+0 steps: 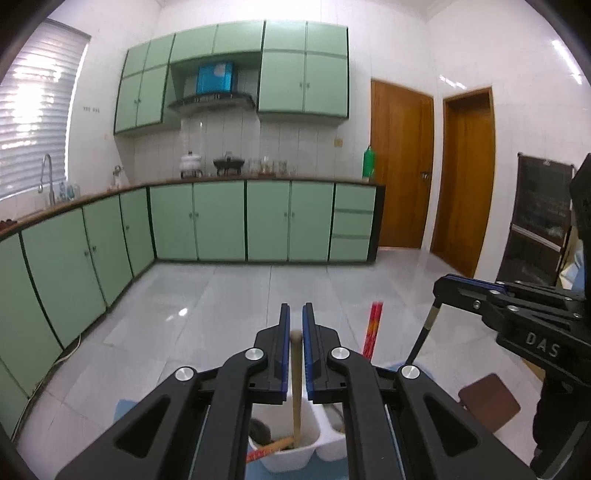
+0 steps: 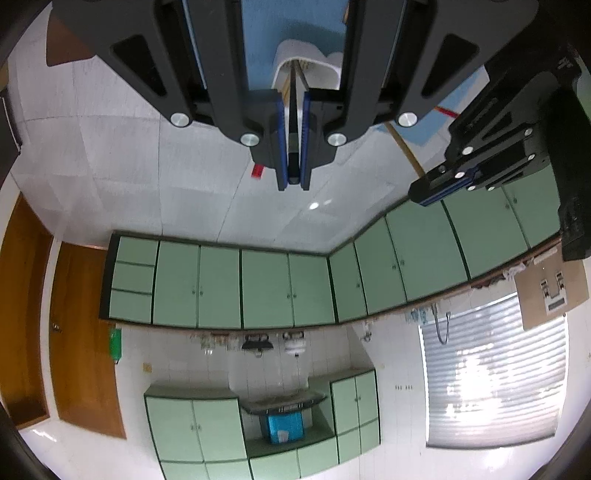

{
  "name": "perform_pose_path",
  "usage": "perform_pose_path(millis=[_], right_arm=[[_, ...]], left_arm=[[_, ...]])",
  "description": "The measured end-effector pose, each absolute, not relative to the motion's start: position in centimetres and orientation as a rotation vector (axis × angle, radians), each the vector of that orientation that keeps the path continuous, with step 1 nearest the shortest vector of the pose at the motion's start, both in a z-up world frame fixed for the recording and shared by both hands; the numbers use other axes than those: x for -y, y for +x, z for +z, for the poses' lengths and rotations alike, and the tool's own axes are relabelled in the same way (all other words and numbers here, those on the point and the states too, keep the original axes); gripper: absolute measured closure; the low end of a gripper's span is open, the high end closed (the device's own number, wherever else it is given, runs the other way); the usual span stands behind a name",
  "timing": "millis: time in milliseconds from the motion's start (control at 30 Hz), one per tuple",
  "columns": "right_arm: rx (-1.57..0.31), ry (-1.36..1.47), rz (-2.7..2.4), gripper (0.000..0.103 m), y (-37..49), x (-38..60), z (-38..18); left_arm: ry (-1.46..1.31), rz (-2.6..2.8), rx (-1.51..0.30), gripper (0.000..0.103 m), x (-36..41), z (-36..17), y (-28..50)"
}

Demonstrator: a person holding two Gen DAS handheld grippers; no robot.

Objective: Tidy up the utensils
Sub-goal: 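Lift both chopsticks over the white caddy and open both tools inside, then move both open tools back over the last black and wooden chopsticks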

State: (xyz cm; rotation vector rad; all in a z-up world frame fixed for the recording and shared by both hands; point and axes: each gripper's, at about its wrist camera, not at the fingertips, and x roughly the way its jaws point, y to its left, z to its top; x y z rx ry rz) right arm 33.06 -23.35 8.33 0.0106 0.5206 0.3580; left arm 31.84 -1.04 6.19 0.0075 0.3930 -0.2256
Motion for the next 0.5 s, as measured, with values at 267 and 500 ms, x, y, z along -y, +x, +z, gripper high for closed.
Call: perform_pose_path(millis=[267, 500], right_arm=[[-0.46, 0.023, 0.306, 0.064, 29.6, 25.2, 8.8], [-0.399, 0.043, 0.251, 0.037, 23.0, 28.6, 8.5]], left_arm=[[-0.02, -0.234, -0.359, 0.065, -0.2, 7.6, 28.2], [-0.022, -0.235, -0.326, 0.036, -1.3, 8.5, 21.6]])
